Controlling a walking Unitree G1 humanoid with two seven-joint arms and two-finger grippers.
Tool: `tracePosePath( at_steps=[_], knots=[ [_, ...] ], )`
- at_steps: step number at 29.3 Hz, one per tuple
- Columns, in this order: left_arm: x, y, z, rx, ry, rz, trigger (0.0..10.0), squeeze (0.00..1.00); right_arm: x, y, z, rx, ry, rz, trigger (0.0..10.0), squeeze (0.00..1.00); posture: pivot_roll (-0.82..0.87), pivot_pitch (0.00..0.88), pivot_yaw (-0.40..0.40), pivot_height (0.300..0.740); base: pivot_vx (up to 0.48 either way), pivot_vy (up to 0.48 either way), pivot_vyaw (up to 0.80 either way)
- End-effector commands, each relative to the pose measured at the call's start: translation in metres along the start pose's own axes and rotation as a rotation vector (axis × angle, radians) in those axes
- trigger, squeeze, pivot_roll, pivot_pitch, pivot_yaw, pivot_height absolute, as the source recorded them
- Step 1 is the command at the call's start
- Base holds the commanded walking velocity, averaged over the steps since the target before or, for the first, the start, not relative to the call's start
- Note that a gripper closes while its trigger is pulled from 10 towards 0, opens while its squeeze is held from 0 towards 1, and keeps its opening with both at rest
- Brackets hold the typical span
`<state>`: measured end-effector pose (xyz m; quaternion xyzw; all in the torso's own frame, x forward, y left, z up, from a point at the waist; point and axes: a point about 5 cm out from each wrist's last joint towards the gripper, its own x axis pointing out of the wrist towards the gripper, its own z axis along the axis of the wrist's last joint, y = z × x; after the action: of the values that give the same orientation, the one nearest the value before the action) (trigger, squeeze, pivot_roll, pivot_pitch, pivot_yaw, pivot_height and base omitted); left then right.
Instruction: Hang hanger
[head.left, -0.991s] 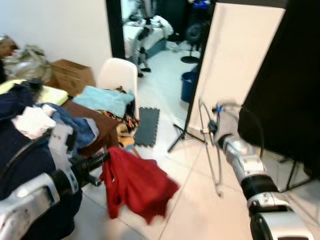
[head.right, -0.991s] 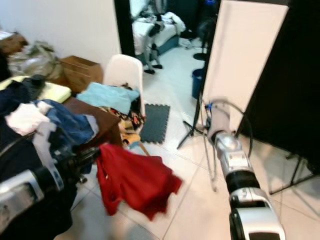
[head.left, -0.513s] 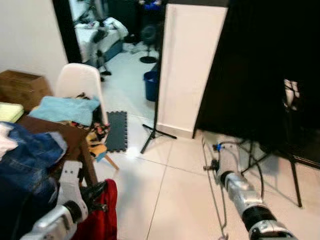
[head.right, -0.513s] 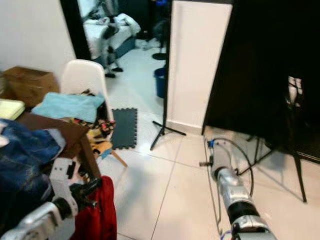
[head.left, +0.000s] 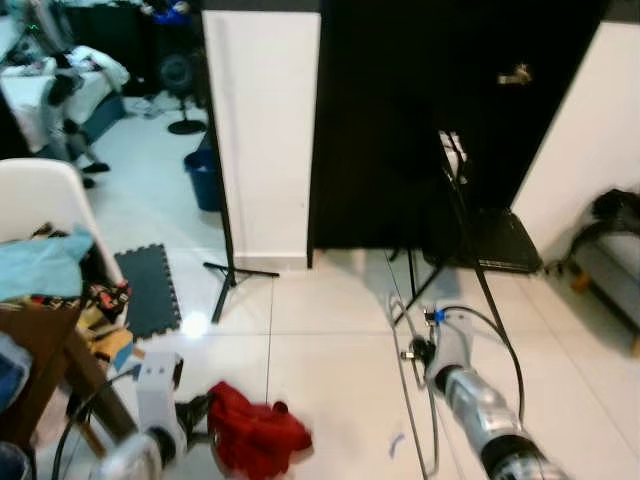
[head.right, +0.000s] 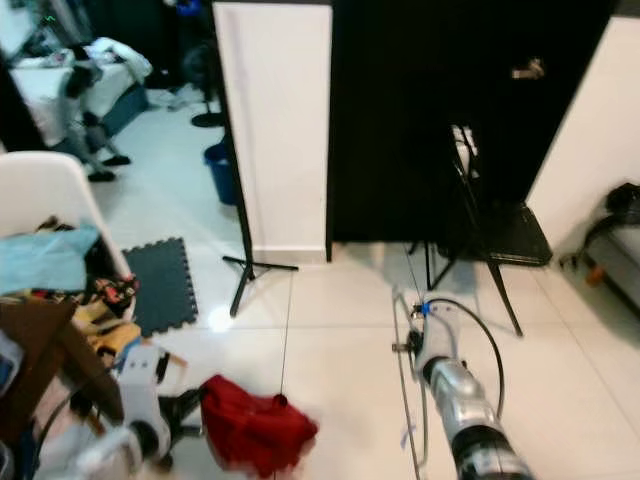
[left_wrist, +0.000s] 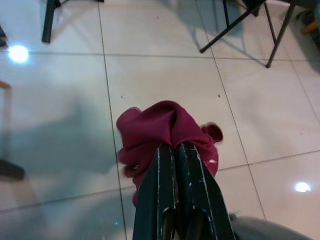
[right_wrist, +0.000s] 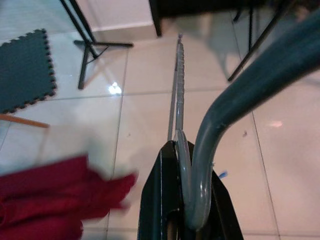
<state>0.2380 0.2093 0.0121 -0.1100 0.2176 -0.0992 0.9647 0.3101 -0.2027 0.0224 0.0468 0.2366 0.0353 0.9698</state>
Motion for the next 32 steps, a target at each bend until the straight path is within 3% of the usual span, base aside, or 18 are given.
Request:
tracePosePath(
  at_steps=[1,10,22,28,32],
  knots=[
    [0.003,0.000,0.006,-0.003,-0.053,0.015,10.0,0.00,-0.001,-0.007,0.004,0.023,-0.029,-0.011,10.0,0.00,-0.06,0.000,0.008,0.736,0.000,-0.469,-0.79],
    [0.006,0.007,0.007,-0.040,-0.087,0.039,10.0,0.00,-0.001,-0.008,-0.001,0.023,-0.012,-0.006,10.0,0.00,-0.06,0.000,0.009,0.736,0.000,-0.427,-0.79],
    [0.009,0.014,0.017,-0.071,-0.164,0.089,10.0,0.00,0.000,-0.005,-0.002,0.020,-0.009,0.011,10.0,0.00,-0.06,0.000,0.002,0.736,0.000,0.000,-0.79],
    [0.010,0.017,0.032,-0.066,-0.220,0.101,10.0,0.00,0.001,-0.005,-0.001,0.017,-0.012,0.016,10.0,0.00,-0.07,0.000,-0.002,0.736,0.000,0.000,-0.79],
    [0.009,0.020,0.055,-0.040,-0.294,0.111,10.0,0.00,0.001,-0.005,0.001,0.016,-0.015,0.018,10.0,0.00,-0.07,0.000,-0.004,0.736,0.000,0.000,-0.79]
  ],
)
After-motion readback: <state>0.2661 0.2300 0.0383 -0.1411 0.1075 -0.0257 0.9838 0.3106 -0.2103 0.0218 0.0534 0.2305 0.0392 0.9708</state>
